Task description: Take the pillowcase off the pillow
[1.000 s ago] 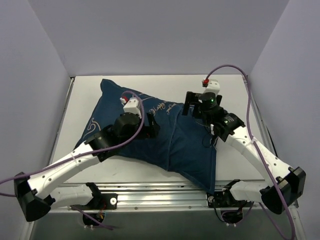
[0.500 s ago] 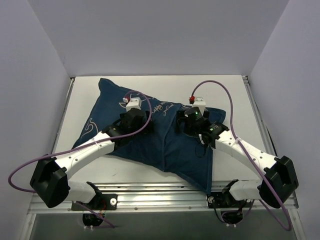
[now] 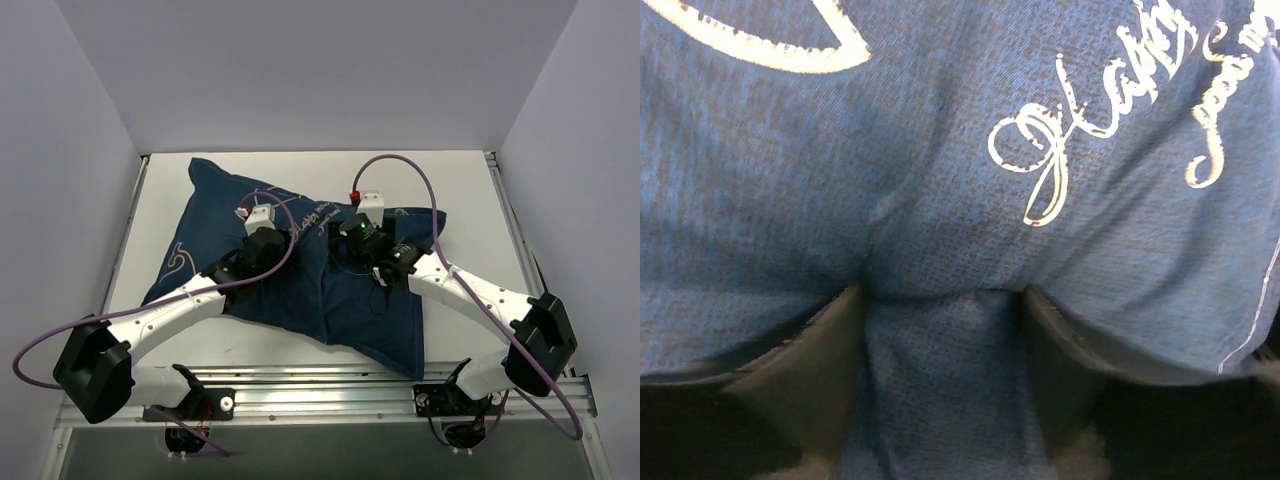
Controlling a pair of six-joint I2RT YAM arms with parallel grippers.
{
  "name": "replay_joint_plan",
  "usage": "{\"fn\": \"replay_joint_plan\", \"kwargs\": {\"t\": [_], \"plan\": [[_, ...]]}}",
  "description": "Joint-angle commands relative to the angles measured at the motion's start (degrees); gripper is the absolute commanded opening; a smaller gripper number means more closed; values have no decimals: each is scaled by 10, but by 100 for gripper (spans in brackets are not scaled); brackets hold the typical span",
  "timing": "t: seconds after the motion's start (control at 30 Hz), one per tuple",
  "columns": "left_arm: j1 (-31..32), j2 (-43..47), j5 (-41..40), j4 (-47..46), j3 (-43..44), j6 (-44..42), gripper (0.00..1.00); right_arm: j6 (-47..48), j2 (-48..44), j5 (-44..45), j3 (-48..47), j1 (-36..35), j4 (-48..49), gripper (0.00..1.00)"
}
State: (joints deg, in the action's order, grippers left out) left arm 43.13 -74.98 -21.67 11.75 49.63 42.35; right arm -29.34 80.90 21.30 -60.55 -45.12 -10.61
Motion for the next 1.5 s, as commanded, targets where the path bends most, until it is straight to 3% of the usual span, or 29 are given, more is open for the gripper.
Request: {"fn": "replay_joint_plan", "kwargs": {"t": [0.0, 0.17, 0.3, 0.97, 1.33, 1.47], "plan": [[17, -11, 51, 28, -15, 26, 61, -19, 7, -18, -48, -39, 12, 100], [22, -3, 56, 36, -8, 30, 21, -19, 9, -8, -61, -45, -2, 100], [22, 12, 57, 40, -7, 40, 3, -21, 6, -1, -56, -46, -6, 100], [22, 49, 54, 52, -8, 55, 2, -41, -80, 16, -23, -52, -42, 100], [23, 51, 51, 61, -8, 56, 2, -64, -44, 5, 63, -59, -8, 87], [21, 53, 46, 65, -8, 56, 2, -66, -22, 27, 87, -58, 3, 75]]}}
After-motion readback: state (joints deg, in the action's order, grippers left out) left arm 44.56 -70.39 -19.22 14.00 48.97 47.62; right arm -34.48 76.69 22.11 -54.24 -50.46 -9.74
